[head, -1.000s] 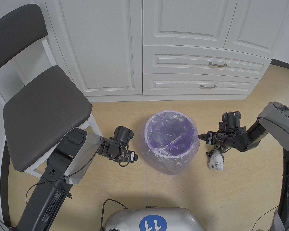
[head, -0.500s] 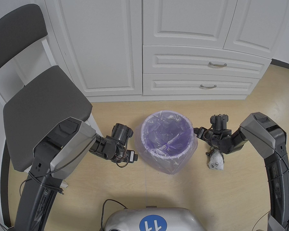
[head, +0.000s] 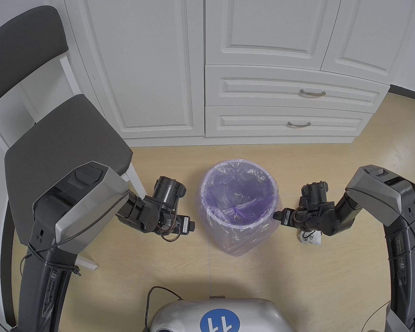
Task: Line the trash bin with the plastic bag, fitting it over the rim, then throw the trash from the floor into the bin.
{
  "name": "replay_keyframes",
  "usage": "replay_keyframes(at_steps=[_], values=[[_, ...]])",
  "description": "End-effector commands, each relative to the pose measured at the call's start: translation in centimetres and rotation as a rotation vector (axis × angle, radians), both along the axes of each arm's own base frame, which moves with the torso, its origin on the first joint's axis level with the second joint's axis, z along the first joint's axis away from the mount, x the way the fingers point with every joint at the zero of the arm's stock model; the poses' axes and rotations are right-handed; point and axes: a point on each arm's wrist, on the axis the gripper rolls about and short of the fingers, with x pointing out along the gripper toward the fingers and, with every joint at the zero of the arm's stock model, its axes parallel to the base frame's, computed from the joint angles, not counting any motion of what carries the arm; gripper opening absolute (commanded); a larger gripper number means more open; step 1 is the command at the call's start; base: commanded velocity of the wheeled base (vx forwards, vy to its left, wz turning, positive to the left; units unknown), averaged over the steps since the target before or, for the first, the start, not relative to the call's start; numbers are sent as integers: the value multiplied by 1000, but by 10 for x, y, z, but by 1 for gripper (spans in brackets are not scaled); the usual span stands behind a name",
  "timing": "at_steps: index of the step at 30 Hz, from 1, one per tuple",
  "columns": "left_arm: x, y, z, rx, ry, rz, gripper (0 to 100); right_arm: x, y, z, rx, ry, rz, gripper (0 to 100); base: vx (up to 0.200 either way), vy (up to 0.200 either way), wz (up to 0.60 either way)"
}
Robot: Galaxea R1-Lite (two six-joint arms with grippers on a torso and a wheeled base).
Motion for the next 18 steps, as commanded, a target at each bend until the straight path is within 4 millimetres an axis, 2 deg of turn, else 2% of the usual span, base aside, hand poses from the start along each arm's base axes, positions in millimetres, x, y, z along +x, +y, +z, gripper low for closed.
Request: replay_keyframes(at_steps=[1,2,7,8,10,12,14,15,18], values=[[-3,3,8,-7,-17,3,100,-23,5,21,-8,9,95,100,0,0,0],[-3,2,8,-11,-21,5,100,-26,5,23,-23,6,115,100,0,0,0],[4,-1,10,-37,-81,14,100,-24,-24,46,-122,-62,100,100,0,0,0],[4,-1,10,-37,-81,14,100,-24,-24,46,-122,-62,100,100,0,0,0],[7,-3,8,-52,-116,16,100,-18,-41,58,-169,-104,32,100,0,0,0],[10,-4,7,-58,-136,22,100,-12,-46,63,-182,-131,-6,100,0,0,0],[11,-6,6,-59,-148,33,100,-9,-46,65,-182,-141,-22,100,0,0,0],[17,-9,6,-66,-187,65,100,-1,-43,63,-176,-161,-39,100,0,0,0],[25,-13,4,-93,-229,120,100,15,-26,45,-114,-176,-81,100,0,0,0]])
